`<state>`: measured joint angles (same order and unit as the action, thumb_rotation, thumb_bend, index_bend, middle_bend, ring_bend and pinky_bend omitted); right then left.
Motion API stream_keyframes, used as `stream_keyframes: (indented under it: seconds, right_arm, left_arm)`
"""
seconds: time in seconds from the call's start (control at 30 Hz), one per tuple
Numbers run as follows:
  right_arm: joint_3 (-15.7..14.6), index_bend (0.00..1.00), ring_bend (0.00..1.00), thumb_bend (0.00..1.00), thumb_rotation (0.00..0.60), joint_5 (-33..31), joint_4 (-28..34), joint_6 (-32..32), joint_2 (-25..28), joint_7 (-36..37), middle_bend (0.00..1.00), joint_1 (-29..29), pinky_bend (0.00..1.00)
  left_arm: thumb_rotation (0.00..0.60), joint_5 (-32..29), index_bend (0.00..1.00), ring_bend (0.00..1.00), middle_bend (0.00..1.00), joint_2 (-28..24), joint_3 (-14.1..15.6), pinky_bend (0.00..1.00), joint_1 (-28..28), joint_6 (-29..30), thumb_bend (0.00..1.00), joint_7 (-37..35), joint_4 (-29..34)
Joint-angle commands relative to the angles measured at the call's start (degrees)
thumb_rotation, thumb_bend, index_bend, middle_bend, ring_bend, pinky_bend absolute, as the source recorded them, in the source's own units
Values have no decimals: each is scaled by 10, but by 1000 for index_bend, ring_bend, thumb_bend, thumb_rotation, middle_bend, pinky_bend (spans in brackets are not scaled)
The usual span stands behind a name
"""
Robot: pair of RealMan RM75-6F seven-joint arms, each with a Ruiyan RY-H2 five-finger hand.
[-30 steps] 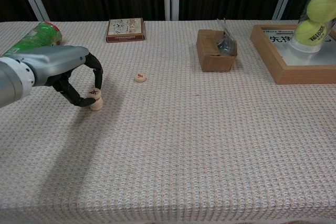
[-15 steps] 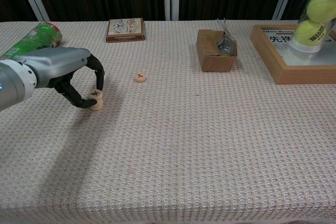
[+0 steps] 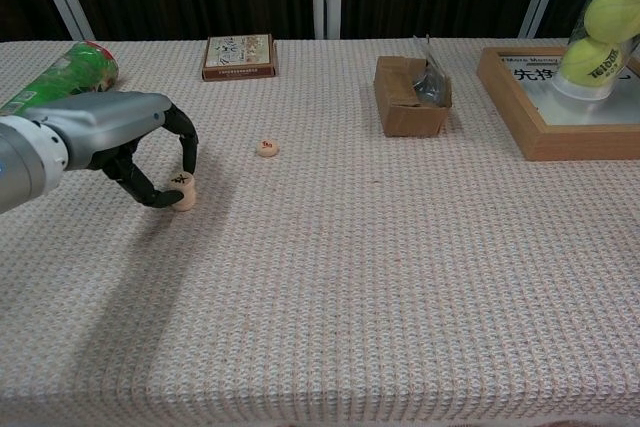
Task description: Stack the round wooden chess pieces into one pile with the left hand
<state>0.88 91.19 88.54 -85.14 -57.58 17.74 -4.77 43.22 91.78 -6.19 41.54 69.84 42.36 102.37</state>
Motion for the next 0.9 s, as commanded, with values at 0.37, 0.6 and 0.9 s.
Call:
stream_keyframes:
  seconds: [0.37, 0.6, 0.9]
  right_arm:
    - [1, 0, 0, 280, 600, -3, 0, 1, -1, -3, 0, -1, 0]
    - [0, 0, 0, 280, 600, -1, 0, 3, -2, -6, 0, -1, 0]
    - [1, 0, 0, 280, 600, -6, 1, 10, -3, -11, 0, -4, 0]
  left_arm:
    - [600, 9, 402, 0, 188, -1, 1, 0, -4, 0, 300, -8, -2]
    - [600, 11, 381, 0, 184, -8, 2, 0, -6, 5, 300, -4, 15]
    - [600, 31, 370, 0, 184, -33, -23, 0, 1, 35, 298, 13, 85]
